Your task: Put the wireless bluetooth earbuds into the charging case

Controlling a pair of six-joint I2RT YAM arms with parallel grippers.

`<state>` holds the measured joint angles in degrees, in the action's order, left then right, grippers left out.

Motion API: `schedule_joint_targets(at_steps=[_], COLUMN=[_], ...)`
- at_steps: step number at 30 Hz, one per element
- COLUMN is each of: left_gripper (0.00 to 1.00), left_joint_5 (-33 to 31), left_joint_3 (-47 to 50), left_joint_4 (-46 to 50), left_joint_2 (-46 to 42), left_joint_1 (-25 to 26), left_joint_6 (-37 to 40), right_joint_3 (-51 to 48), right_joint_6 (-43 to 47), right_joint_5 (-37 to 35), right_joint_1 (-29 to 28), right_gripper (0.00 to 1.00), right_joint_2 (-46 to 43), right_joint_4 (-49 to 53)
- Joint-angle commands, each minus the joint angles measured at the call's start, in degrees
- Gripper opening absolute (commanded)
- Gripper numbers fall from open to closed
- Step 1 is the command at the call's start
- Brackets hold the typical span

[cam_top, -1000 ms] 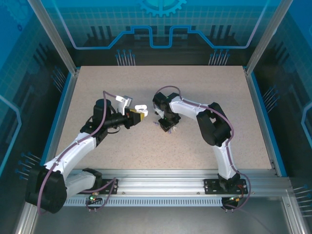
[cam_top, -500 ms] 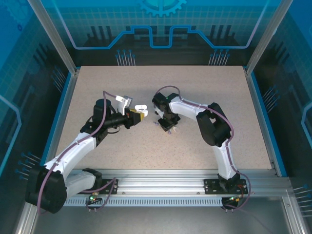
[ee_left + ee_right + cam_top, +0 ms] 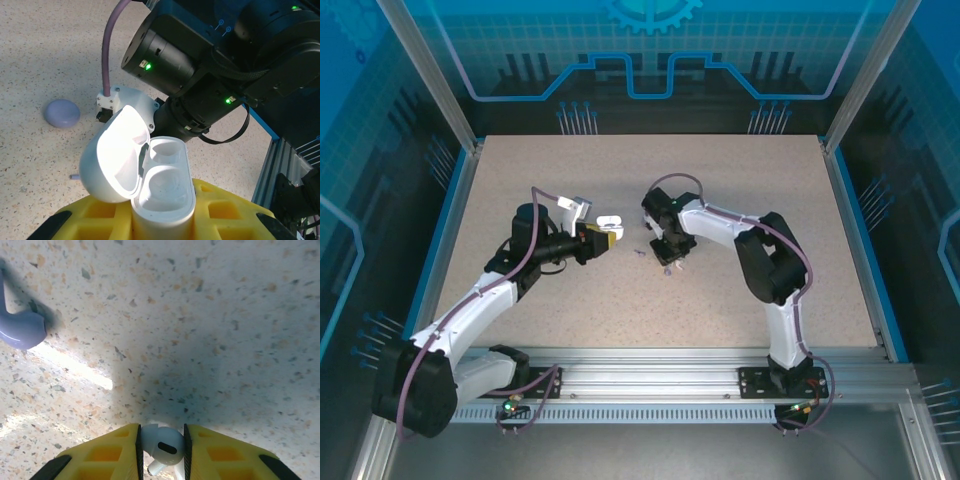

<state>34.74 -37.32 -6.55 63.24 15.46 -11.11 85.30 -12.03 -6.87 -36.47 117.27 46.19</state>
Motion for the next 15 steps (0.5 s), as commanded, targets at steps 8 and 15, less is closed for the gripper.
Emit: schedule_joint_targets(at_steps=[8,15], left_gripper=[0.06,0.05], left_joint_5=[0.99,0.3], left_joint_3=[-0.05,-0.45], left_joint_4=[-2.32,-5.16], left_joint_2=[3.89,10.68], left_joint_1=[-0.43,0.11], left_joint_6=[-2.64,-6.47], right_joint_3=[-4.16,-7.26], right_joint_6=[-2.02,-3.22], right_joint_5=[-0.24,0.73], right_joint_1=[1.59,2.5], right_gripper=[0.26,0.26], right_joint_2=[-6.67,-9.86], right_joint_4=[-5.41,-9.04])
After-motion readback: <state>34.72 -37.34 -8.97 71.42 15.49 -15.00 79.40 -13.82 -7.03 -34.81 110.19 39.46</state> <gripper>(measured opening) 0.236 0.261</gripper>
